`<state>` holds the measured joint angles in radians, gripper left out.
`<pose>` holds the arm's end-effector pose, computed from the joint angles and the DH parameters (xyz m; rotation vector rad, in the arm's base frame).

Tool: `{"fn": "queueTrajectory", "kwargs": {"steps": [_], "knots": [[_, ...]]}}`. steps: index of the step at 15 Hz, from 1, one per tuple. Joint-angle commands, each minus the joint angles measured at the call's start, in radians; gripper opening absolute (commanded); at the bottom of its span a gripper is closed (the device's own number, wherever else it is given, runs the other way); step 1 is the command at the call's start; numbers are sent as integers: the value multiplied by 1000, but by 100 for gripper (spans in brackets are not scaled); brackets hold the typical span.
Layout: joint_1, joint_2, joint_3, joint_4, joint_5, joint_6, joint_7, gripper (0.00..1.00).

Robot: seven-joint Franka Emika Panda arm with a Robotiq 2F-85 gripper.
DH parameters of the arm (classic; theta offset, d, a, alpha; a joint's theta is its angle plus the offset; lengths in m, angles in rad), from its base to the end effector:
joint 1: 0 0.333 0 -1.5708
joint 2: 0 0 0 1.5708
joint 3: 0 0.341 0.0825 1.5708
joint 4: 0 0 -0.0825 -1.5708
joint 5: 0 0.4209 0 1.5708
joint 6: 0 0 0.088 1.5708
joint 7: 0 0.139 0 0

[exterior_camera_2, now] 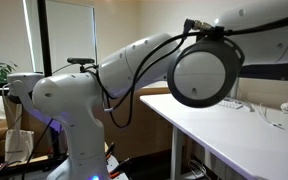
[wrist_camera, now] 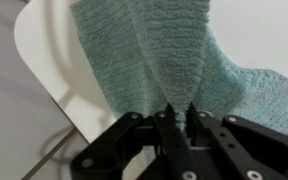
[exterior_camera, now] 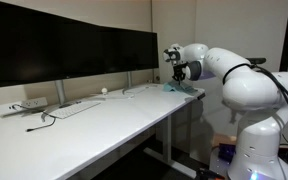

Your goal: Slide the towel across the table.

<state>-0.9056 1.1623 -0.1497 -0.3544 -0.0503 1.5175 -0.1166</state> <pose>0.4809 -0.7003 0.3633 2.7096 -1.2285 -0.1376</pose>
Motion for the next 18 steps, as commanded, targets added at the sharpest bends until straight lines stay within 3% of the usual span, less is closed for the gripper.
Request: {"fn": "queueTrajectory", "kwargs": {"steps": [1, 9, 18], "knots": [[15, -17, 6, -22, -9, 20, -11, 9], [103, 16, 7, -38, -22, 10, -82, 9], [180, 48, 11, -45, -45, 12, -310, 9]]}}
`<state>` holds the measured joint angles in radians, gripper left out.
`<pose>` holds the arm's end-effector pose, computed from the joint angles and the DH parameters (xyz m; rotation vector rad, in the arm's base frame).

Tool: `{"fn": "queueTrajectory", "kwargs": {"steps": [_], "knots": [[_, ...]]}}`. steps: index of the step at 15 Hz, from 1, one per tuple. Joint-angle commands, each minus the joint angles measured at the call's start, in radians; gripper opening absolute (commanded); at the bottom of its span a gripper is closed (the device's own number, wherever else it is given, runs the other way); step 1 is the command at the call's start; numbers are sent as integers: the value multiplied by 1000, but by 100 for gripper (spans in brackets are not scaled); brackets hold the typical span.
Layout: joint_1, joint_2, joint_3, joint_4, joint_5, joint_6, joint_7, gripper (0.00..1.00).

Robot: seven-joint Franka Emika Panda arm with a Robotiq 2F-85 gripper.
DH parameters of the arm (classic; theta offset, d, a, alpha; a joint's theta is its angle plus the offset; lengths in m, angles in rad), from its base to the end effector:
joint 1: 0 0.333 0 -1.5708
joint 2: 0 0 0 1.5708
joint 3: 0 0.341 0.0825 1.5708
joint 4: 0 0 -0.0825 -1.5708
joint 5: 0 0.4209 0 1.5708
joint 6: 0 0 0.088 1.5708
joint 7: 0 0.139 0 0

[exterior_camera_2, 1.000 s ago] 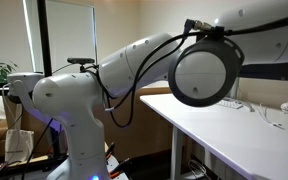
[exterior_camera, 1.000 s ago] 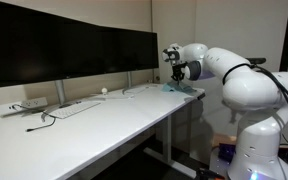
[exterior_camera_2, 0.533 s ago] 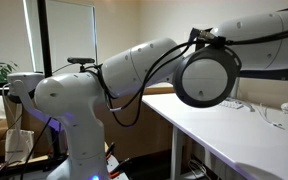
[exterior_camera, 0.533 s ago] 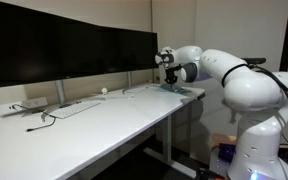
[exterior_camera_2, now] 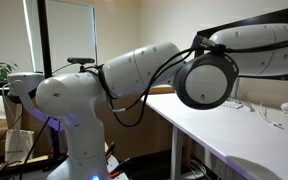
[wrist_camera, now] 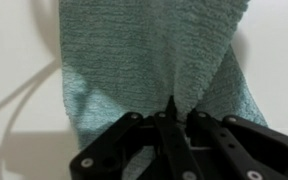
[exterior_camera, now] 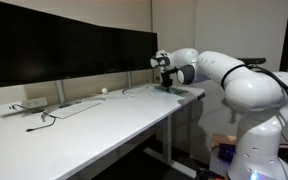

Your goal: Slide the towel across the table.

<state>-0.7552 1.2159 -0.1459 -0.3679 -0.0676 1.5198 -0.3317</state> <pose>0.5788 -0.6218 0.3116 2.9066 -0.7114 -0.2417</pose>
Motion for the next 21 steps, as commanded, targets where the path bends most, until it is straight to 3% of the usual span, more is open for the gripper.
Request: {"fn": "queueTrajectory", "kwargs": {"steps": [1, 6, 21], "knots": [[43, -7, 12, -35, -28, 0, -131, 9], [117, -7, 22, -38, -35, -4, -260, 9], [301, -3, 13, -44, -60, -53, -431, 9]]}}
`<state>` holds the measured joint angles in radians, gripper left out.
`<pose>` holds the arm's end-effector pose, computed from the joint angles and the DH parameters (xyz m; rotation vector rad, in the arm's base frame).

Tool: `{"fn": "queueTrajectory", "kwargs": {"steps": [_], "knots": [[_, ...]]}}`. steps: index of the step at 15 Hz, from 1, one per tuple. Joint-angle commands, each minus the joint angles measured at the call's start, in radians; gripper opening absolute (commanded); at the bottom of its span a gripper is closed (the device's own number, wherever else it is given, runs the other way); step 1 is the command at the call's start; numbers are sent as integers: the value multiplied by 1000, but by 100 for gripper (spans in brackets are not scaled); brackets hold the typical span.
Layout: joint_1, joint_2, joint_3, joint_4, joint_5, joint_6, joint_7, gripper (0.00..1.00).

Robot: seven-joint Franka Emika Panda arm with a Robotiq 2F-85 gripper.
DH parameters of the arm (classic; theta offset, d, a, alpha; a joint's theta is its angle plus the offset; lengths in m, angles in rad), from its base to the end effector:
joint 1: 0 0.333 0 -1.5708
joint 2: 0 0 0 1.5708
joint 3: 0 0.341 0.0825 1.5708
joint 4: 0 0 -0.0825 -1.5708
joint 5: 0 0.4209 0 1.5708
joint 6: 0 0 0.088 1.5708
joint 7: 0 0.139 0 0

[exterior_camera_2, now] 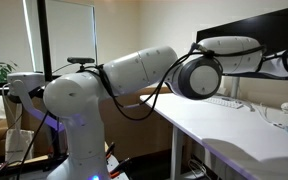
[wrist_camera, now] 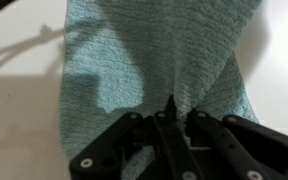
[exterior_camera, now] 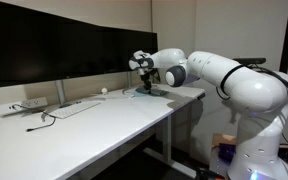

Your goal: Slide the towel across the table.

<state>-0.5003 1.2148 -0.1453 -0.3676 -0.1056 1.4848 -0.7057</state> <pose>0.7096 -0.4580 0.3113 2.9760 0.2144 -0.3268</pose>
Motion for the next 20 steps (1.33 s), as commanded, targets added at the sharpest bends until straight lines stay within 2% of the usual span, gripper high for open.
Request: {"fn": "queueTrajectory", "kwargs": {"steps": [1, 5, 20], "knots": [[68, 0, 13, -45, -29, -23, -81, 9], [154, 5, 12, -48, -62, -55, -170, 9], [542, 10, 72, -58, -61, -149, -126, 9]]}}
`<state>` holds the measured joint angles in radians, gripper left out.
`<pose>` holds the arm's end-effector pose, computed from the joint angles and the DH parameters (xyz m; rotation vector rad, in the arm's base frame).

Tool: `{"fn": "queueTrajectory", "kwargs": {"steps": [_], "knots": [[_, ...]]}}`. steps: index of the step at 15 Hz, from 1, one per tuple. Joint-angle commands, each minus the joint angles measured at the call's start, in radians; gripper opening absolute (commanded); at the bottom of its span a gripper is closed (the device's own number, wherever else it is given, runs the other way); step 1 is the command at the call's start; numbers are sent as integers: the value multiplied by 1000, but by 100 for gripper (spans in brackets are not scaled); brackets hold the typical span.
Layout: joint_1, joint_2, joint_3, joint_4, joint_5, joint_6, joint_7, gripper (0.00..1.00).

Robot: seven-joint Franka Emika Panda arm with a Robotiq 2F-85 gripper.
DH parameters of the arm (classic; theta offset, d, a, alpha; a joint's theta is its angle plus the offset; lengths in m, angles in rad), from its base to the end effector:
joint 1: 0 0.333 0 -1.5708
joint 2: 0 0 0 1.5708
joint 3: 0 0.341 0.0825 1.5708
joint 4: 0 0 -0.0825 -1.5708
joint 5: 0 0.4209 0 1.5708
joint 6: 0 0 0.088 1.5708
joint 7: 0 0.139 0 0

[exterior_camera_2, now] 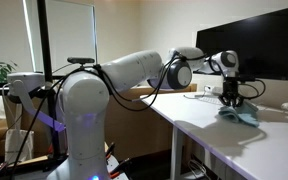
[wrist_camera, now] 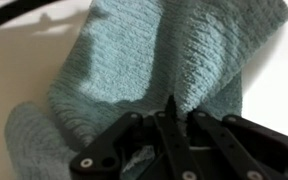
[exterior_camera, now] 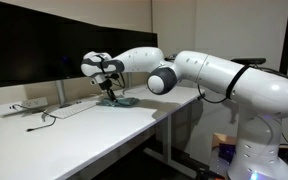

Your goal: Slide the towel across the table.

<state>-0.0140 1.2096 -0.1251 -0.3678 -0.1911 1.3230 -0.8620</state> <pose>0.8166 -0.0806 0.3080 2.7187 1.0938 -0.5344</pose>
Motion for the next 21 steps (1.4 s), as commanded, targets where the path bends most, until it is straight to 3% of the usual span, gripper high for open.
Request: {"fn": "queueTrajectory", "kwargs": {"steps": [1, 9, 21], "knots": [[75, 15, 57, -59, 27, 13, 32, 10], [200, -1, 92, -60, 30, -14, 24, 10], [300, -13, 143, -59, 36, -91, -15, 9]]}}
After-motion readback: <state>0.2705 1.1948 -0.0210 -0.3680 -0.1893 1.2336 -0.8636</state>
